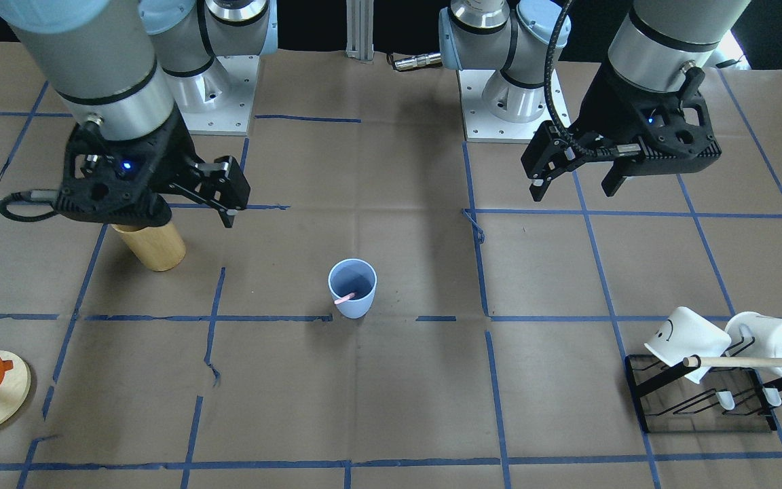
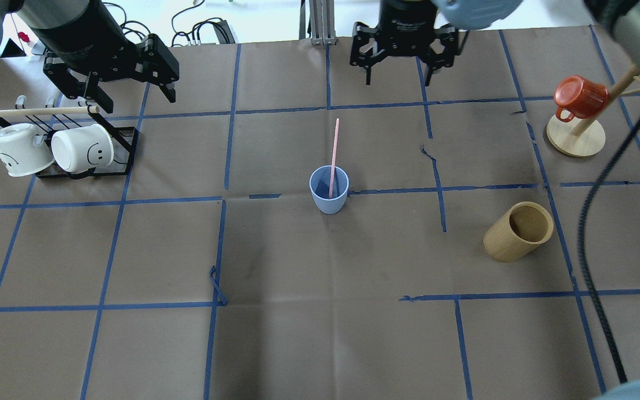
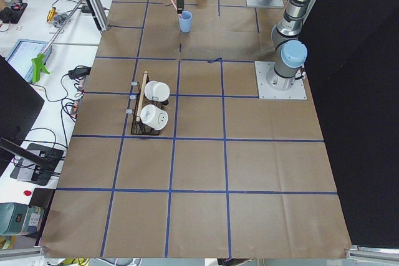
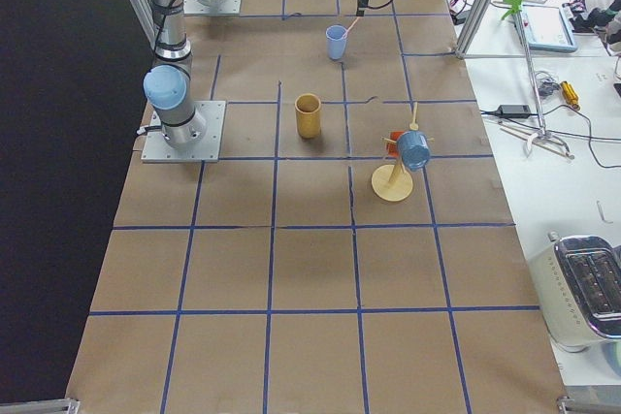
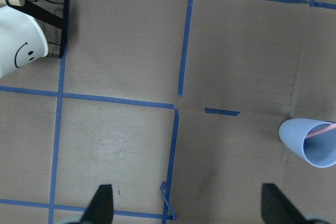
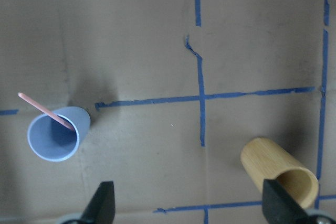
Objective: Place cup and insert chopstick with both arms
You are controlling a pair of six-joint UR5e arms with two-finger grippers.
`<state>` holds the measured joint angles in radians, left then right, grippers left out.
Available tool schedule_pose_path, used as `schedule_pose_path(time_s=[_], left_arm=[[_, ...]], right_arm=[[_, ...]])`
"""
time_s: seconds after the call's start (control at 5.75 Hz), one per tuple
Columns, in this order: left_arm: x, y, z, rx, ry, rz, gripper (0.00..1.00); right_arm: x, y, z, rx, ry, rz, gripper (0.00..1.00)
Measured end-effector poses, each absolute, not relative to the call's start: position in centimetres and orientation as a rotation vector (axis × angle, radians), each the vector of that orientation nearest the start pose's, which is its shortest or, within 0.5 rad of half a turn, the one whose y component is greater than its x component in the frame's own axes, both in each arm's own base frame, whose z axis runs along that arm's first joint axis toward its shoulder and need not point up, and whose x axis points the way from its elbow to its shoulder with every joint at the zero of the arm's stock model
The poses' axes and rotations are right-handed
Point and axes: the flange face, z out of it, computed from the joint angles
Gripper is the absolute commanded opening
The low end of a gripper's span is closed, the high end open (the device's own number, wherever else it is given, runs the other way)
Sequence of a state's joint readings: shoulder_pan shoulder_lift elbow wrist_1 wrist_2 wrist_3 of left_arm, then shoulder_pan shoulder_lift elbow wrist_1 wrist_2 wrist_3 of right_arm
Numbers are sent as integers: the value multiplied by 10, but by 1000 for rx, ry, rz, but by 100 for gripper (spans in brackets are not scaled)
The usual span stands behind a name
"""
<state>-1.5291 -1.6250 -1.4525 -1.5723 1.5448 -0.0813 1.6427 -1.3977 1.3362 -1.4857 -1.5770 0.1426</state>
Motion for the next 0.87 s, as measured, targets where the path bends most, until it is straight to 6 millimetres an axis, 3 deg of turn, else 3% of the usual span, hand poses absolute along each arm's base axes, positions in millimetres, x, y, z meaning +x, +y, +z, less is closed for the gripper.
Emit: schedule_pose_path(time_s=[0.17,0.35,0.87], left_arm=[[-114,-525,519,-193,3161,-99,99],[-114,-525,520,-193,3160,-101,99],[-115,-524,520,-191,3160,-99,99]], right_arm=[[152,-526,501,141,3146,59,100],[147,-510,494,161,3141,84,100],[145,-503,488,166,3142,64,100]])
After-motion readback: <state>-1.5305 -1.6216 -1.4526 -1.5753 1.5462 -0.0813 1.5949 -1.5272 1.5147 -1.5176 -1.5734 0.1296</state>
